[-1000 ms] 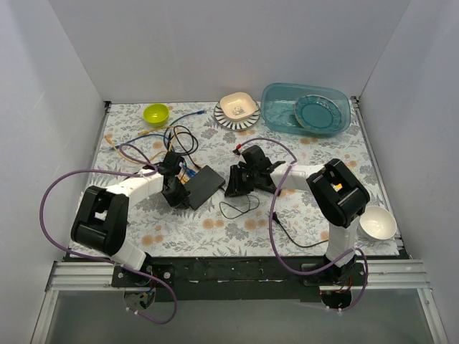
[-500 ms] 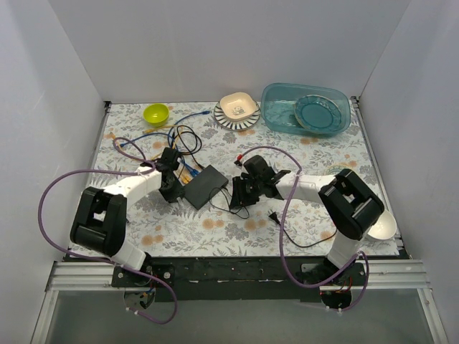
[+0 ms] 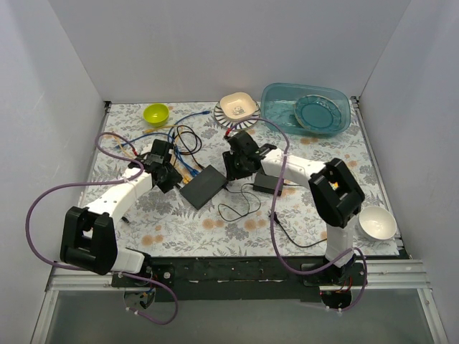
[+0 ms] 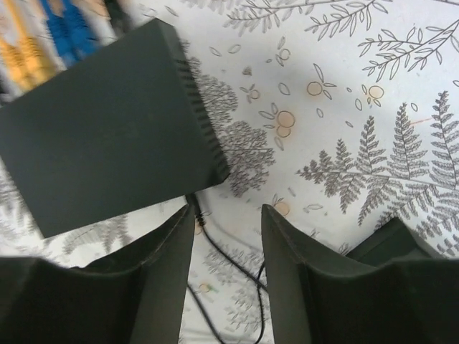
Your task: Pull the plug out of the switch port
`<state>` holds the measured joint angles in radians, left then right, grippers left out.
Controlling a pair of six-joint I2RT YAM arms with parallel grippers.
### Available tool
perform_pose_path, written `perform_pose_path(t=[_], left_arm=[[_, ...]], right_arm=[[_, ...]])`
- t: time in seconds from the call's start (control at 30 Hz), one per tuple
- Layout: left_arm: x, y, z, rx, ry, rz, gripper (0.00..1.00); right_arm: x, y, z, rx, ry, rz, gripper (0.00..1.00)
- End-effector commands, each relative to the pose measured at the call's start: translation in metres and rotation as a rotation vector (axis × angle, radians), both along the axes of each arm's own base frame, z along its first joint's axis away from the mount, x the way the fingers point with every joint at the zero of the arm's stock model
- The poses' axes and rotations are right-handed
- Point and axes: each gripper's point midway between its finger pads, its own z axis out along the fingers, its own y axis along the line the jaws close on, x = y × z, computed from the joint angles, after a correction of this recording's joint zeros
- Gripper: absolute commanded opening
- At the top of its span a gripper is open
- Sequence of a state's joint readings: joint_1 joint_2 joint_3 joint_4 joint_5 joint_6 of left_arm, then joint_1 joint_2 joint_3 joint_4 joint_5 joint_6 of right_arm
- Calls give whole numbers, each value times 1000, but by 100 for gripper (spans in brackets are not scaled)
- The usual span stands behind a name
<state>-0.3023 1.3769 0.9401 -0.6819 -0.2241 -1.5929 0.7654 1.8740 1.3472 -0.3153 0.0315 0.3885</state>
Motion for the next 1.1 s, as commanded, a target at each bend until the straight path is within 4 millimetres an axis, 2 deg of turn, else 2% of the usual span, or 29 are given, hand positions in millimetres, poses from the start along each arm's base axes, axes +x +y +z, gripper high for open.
perform_pose_path(t=[0.0, 0.1, 0.27, 0.33, 0.37, 0.4, 0.47, 0.53, 0.67, 0.83, 1.0, 1.07], left_arm=[[-6, -17, -9, -110, 0, -27, 33], [-14, -17, -19, -110, 33, -28, 33], [-31, -9, -29, -87, 53, -27, 32], [-39, -7, -35, -83, 70, -30, 32], [-41, -7, -38, -82, 78, -30, 32], [-42, -7, -40, -81, 83, -32, 32], [-43, -6, -42, -75, 87, -34, 32], [-42, -4, -41, -68, 81, -36, 32], [-33, -7, -31, -68, 49, -55, 33], [-21, -6, -17, -59, 0, -53, 33], [1, 5, 12, -15, -80, -16, 33], [16, 7, 29, -7, -133, -8, 34]], right_arm=[[11, -11, -34, -144, 43, -6, 41], [10, -12, -46, -155, 66, -6, 30], [-7, -15, -48, -112, 91, 7, 27], [-21, -15, -56, -99, 123, 26, 27], [-29, -9, -53, -66, 143, 49, 26], [-43, -9, -60, -76, 159, 68, 26], [-58, -6, -59, -62, 170, 87, 26], [-80, -7, -67, -71, 194, 113, 26], [-107, -1, -64, -57, 204, 151, 27], [-118, -1, -64, -59, 214, 167, 27], [-134, 1, -55, -24, 221, 214, 27], [-132, -1, -49, -36, 184, 203, 28]])
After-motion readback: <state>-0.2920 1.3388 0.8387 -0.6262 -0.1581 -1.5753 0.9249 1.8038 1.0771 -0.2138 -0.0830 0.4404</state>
